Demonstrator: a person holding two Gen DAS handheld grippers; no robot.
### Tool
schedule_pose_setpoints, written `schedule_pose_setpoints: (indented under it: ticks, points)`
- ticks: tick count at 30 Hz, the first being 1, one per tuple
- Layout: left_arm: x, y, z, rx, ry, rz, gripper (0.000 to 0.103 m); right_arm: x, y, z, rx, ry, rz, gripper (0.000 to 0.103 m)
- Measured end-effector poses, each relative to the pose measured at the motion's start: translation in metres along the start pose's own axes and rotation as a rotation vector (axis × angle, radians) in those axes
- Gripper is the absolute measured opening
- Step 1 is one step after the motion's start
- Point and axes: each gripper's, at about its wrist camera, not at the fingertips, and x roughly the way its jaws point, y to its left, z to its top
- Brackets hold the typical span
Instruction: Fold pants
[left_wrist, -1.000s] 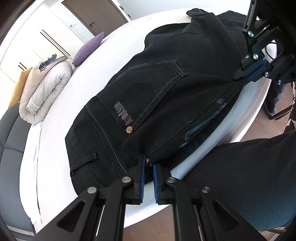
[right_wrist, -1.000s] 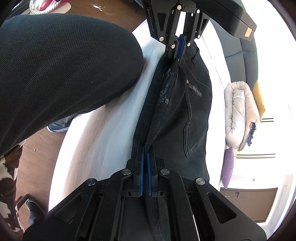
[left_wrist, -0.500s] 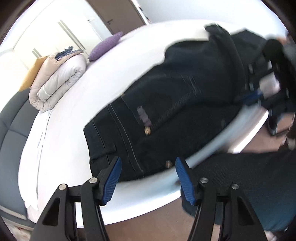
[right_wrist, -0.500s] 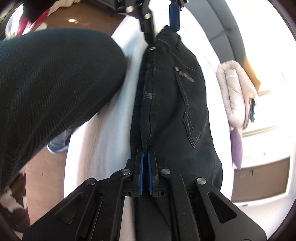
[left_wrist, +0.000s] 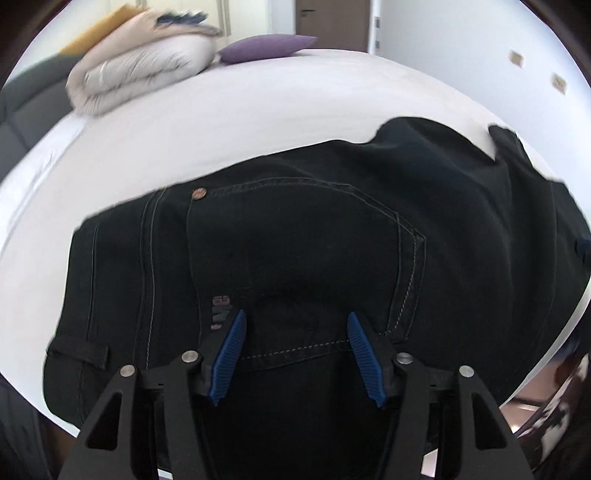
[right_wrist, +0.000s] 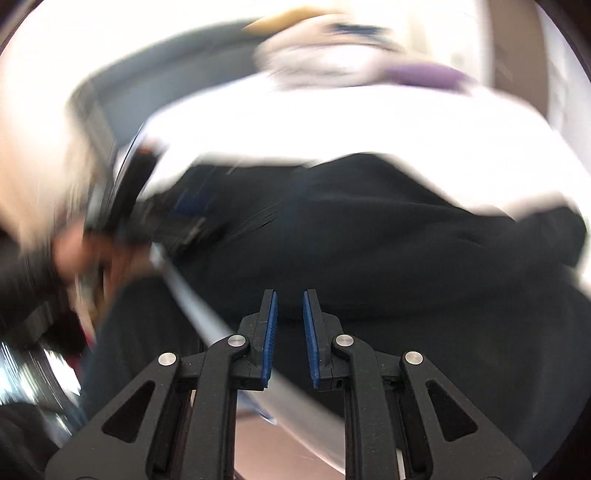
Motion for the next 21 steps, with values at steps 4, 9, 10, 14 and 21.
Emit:
schedule_pose_setpoints:
  ticks: [4,9,10,14,21]
  points:
    - [0.003,-0.005,0.007,-0.006,0.028,0.032,0.061,-0.051,-0.11,0.01,0.369,-0.175,-0.035,0.07]
    - [0.01,-0.002,0.01,-0.054,0.026,0.015,0.061,-0.08,-0.207,0.028,0.608,-0.267,0.023,0.068]
    - [0.011,-0.001,0.012,-0.06,0.03,0.013,0.061,-0.079,-0.227,0.031,0.672,-0.269,0.055,0.067]
    - [0.011,0.003,0.011,-0.077,0.041,0.007,0.061,-0.067,-0.303,0.036,0.902,-0.271,0.109,0.045]
    - [0.009,0.017,0.007,-0.097,0.038,-0.016,0.06,-0.024,-0.36,0.029,1.073,-0.159,0.048,0.035]
